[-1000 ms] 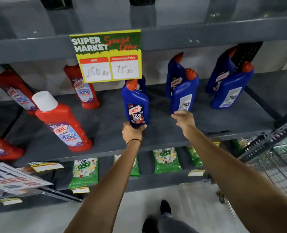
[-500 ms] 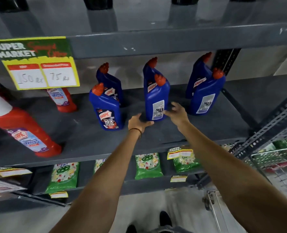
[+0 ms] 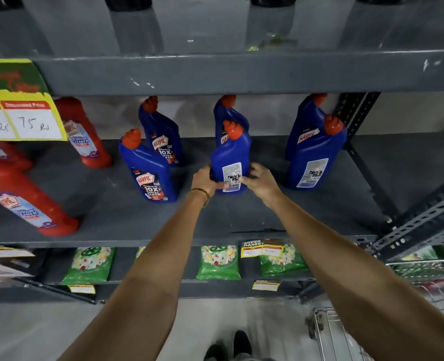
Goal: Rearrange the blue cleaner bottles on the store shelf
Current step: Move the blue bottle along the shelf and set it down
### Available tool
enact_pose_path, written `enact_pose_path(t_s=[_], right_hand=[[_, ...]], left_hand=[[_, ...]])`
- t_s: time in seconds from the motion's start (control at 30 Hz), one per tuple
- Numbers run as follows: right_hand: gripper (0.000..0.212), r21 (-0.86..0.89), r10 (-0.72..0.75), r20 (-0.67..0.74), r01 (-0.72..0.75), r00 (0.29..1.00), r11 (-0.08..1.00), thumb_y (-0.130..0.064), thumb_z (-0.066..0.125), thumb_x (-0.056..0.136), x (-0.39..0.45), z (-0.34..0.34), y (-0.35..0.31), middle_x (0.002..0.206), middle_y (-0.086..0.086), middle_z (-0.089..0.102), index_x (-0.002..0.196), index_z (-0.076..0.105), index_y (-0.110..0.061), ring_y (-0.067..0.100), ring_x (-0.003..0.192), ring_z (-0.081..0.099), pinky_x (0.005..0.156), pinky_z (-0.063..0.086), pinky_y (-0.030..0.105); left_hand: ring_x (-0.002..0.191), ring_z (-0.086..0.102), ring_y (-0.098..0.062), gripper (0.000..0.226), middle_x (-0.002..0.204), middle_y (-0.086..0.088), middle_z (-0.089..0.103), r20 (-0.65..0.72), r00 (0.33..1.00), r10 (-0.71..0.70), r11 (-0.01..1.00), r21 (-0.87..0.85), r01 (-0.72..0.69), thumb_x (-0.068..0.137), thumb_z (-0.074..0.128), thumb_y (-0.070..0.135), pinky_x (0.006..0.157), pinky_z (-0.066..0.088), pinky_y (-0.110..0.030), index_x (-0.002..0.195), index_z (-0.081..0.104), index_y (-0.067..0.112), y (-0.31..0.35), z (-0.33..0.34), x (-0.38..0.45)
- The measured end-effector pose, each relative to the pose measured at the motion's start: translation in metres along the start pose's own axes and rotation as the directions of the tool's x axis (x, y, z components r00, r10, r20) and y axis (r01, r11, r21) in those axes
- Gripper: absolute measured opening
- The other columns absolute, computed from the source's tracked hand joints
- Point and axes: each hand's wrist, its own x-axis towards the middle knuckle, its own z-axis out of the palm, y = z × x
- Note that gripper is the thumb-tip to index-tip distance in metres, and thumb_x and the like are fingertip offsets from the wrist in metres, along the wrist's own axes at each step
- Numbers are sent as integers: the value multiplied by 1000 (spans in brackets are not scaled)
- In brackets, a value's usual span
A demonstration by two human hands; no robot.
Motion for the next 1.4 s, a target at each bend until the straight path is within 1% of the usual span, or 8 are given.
enact_pose_path(t_s=[0.27, 0.37, 0.5, 0.63, 0.83, 1.0, 1.2, 1.4], right_hand=[[41, 37, -75, 115, 71, 991, 997, 5, 52, 87, -10, -13, -22, 127, 21, 58, 128, 47, -1, 27, 114, 57, 87, 49, 26], [56, 62, -133, 157, 125, 979, 990, -1, 63, 81, -15, -13, -40, 123, 5, 60, 132, 43, -12, 13, 108, 57, 77, 48, 14], [75, 108, -139, 136, 125, 981, 986, -12, 80, 65, -21, -1, -51, 120, 2, 59, 128, 40, -15, 14, 109, 58, 85, 49, 22], [67, 154, -170, 50, 161, 984, 975, -11, 82, 63, -23, -9, -45, 116, 8, 65, 120, 49, -12, 19, 105, 63, 88, 53, 31], [48, 265, -181, 341, 91, 923, 960, -9, 75, 67, -25, -31, -42, 110, 5, 67, 112, 59, -16, 23, 106, 62, 89, 51, 35], [46, 395, -200, 515, -24, 834, 918, -6, 62, 75, -23, -40, -44, 115, 7, 61, 119, 56, -17, 20, 106, 60, 94, 52, 33], [51, 404, -181, 506, -46, 843, 914, -16, 62, 77, -19, -40, -35, 126, 5, 59, 127, 51, -20, 21, 119, 55, 96, 51, 33], [51, 347, -136, 350, 7, 927, 938, -2, 56, 87, -10, -37, -22, 127, 6, 56, 134, 43, -19, 18, 114, 57, 86, 56, 29]], left_hand=[[81, 62, -21, 55, 101, -12, 68, -111, 980, 163, 987, 29, -161, 56, 87, 18, 70, 53, -30, 98, 54, 5, 0, -5, -22], [73, 61, -25, 49, 87, -11, 68, -229, 952, 204, 979, 62, -195, 57, 85, 26, 63, 49, -32, 88, 54, 5, 9, 2, -29], [64, 55, -21, 41, 74, 1, 57, -256, 901, 351, 929, 214, -301, 59, 77, 32, 49, 35, -20, 78, 44, 17, 21, 11, -40], [69, 57, -15, 45, 76, 2, 58, -20, 939, 344, 934, 111, -340, 58, 84, 30, 59, 46, -20, 83, 49, 17, 24, -3, -41], [125, 49, -24, 55, 133, -8, 52, 459, 888, -18, 947, -278, 163, 81, 65, 10, 106, 41, -38, 132, 43, 9, 12, -26, -35], [95, 66, -12, 47, 108, -2, 61, 604, 794, 60, 882, -404, 241, 87, 52, -2, 88, 55, -27, 132, 42, 6, 9, -20, -35], [106, 60, -23, 52, 118, -10, 59, 298, 954, -38, 940, -313, 135, 68, 77, 2, 94, 50, -39, 114, 53, 7, 4, -1, -28], [85, 58, -18, 70, 97, -3, 62, -138, 990, 2, 999, 50, 5, 45, 90, 30, 63, 45, -26, 100, 52, 8, 3, 17, -24]])
